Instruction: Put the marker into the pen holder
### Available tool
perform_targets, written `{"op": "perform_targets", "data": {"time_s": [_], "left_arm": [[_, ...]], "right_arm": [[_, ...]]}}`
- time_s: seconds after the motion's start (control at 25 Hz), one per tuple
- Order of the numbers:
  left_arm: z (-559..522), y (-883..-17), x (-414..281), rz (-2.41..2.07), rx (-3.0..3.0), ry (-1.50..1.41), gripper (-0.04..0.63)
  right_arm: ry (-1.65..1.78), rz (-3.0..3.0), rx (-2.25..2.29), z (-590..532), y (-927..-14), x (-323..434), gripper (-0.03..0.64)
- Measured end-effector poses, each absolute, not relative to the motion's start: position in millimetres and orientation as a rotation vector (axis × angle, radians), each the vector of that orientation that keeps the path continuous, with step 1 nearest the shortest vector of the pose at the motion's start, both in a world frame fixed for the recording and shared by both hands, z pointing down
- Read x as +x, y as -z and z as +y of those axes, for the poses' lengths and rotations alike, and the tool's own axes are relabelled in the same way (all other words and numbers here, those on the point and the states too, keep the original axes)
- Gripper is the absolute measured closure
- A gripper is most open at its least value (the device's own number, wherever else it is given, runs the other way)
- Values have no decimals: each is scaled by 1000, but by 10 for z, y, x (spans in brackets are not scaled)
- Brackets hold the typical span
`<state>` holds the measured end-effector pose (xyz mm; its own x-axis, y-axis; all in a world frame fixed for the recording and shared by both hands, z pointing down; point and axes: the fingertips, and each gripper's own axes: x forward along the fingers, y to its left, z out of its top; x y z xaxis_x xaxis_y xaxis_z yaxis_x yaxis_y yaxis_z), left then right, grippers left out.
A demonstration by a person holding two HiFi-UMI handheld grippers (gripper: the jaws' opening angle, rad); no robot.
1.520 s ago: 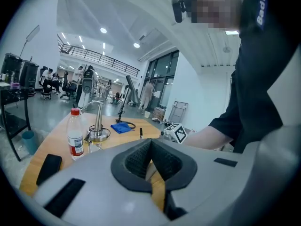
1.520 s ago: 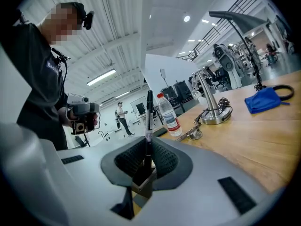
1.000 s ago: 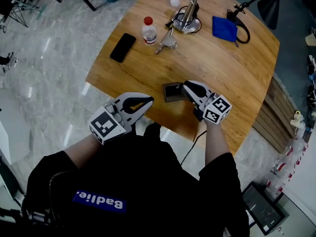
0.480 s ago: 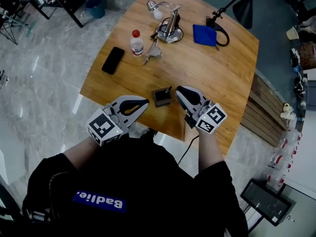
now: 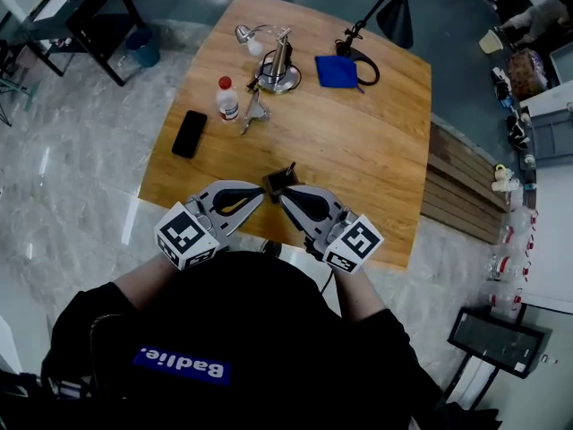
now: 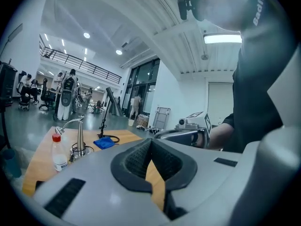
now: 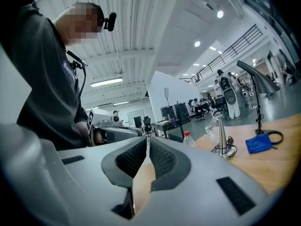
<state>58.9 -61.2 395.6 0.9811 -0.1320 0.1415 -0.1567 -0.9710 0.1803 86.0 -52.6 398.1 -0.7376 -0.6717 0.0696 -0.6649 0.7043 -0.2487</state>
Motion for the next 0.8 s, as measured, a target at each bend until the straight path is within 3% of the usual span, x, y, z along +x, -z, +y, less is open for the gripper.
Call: {"op": "perform_targets", "data": {"time_s": [0.12, 0.8], "left_arm": [[-538, -3925, 537, -168, 2940, -190, 586], [-442, -3923, 365, -84, 2955, -206, 586]], "right_arm": [[363, 2863, -1163, -464, -3888, 723, 611], [326, 2854, -1336, -406, -3949, 435, 611]]}}
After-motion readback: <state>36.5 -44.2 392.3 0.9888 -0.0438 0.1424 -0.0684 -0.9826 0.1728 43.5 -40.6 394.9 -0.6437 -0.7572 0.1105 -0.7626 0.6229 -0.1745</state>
